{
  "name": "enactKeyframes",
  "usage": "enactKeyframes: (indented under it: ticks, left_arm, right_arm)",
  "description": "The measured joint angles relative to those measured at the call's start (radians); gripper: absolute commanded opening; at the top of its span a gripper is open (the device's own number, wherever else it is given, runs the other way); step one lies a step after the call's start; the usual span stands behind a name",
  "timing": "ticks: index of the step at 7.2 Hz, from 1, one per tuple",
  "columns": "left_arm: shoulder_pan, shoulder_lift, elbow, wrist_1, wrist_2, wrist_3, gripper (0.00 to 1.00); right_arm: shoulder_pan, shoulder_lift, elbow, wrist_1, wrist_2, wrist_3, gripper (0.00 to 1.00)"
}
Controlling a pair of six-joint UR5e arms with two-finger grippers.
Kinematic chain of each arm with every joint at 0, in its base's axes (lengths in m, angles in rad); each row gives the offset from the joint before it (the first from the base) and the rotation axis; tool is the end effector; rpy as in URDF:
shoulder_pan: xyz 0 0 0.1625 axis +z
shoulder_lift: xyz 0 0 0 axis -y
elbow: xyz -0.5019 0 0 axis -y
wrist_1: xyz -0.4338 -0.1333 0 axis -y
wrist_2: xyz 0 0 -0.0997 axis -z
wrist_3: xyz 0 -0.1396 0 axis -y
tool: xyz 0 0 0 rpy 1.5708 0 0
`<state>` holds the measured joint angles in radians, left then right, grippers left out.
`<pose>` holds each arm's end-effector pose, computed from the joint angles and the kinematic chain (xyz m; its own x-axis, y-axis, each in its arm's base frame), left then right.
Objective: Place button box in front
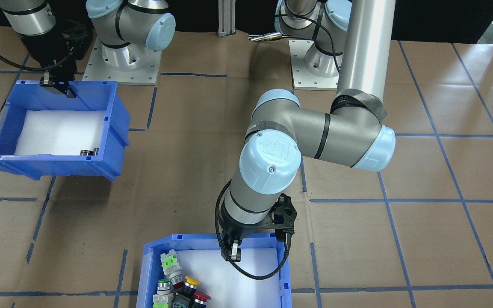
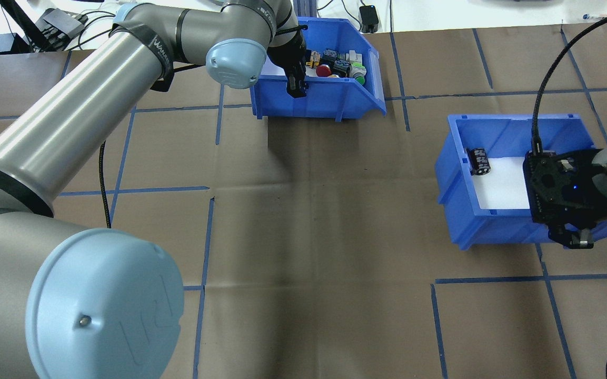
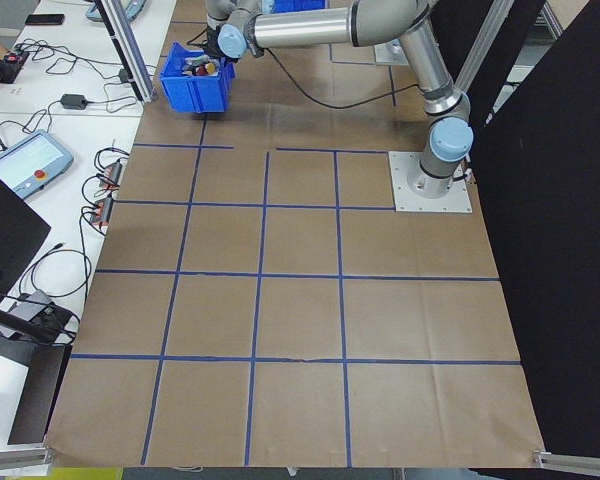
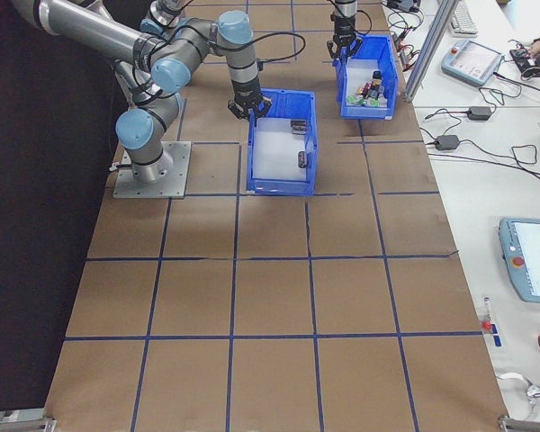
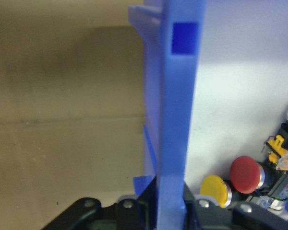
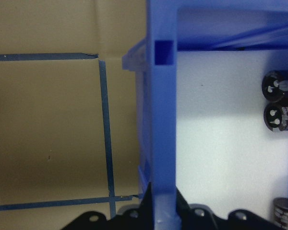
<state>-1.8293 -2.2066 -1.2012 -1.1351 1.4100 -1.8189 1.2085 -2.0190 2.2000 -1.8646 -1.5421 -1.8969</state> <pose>-0.3647 -0.7704 0.3332 -0.0116 -0.9921 0.1248 -0.9803 0.0359 0.1944 0.0136 -0.3516 0.4093 -0.0338 -0.9927 0.1158 -0.9993 0.0351 0.0090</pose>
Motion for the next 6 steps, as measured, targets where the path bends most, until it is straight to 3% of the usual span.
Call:
enactKeyframes:
  ticks: [1,2,3,6]
  left_arm:
    - [-0.004,0.018,-0.033,0.0,-0.007,-0.001,0.29]
    - [-0.005,0.033,-0.058,0.001,-0.011,-0.001,0.7]
    - [0.0,0.04,-0.068,0.002,-0.013,-0.001,0.96]
    - [0.019,0.06,-0.067,-0.02,-0.014,0.009,1.0]
  right_arm:
    - [0.017,-0.042,0.04,0.005,0.004,0.014,0.01]
    - [0.056,-0.065,0.066,0.009,0.005,0.055,0.01]
    - [0.119,-0.073,0.08,0.012,0.005,0.123,0.01]
    - [0.29,-0.068,0.089,0.012,0.002,0.315,0.01]
